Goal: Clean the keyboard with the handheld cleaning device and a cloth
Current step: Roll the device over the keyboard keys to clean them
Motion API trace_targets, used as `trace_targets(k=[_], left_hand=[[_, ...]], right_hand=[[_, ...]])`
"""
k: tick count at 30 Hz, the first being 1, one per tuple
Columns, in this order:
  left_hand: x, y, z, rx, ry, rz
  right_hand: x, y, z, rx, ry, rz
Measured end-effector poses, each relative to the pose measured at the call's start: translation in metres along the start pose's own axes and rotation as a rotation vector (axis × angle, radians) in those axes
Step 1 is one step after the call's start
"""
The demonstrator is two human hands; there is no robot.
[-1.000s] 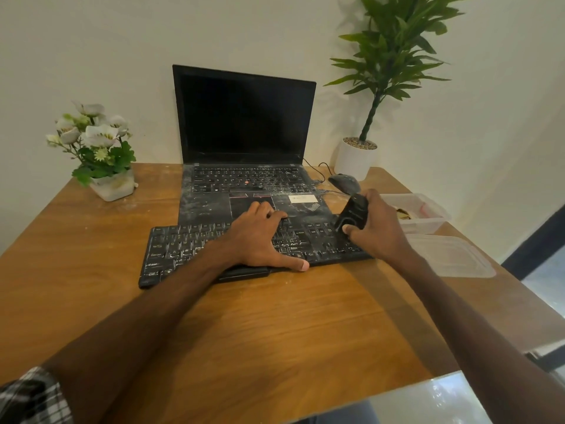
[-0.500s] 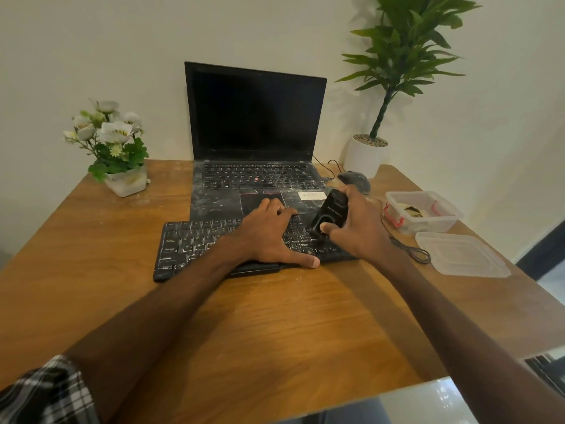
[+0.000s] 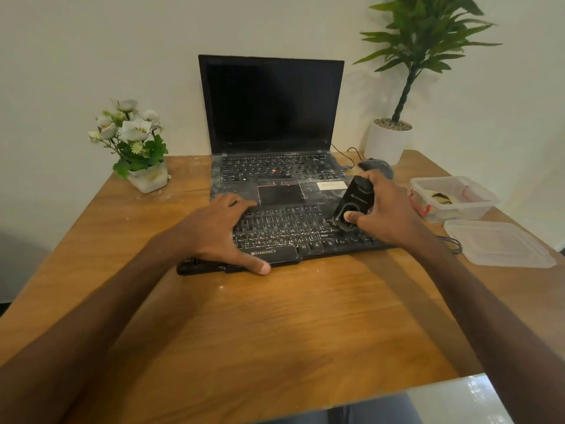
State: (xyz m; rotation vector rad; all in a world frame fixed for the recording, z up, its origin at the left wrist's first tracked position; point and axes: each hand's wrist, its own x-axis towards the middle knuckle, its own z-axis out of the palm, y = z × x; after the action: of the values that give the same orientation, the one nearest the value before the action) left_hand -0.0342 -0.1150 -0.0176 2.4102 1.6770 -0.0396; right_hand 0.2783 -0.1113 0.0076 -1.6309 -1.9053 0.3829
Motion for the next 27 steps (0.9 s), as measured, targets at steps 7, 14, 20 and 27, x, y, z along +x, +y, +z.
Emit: trace_targets(k=[7,14,20,27], left_hand=[[-0.015,-0.019,0.003,-0.044,0.056,-0.012],[-0.014,-0.023,0.007,-0.034,0.083,0.003],[-0.016,-0.023,0.007,-0.049,0.09,0.004],[-0.015,-0.025,0.009,-0.066,0.088,0.002]], right_hand=[[-0.001,-0.01,0.008,-0.028,-0.022,0.004],[0.0,-0.02,0.026,0.056,-0.037,-0.007],[0.012,-0.022,0.01,0.201,0.022,0.068],[0.01,-0.021,0.018,-0.009,-0.017,-0.042]])
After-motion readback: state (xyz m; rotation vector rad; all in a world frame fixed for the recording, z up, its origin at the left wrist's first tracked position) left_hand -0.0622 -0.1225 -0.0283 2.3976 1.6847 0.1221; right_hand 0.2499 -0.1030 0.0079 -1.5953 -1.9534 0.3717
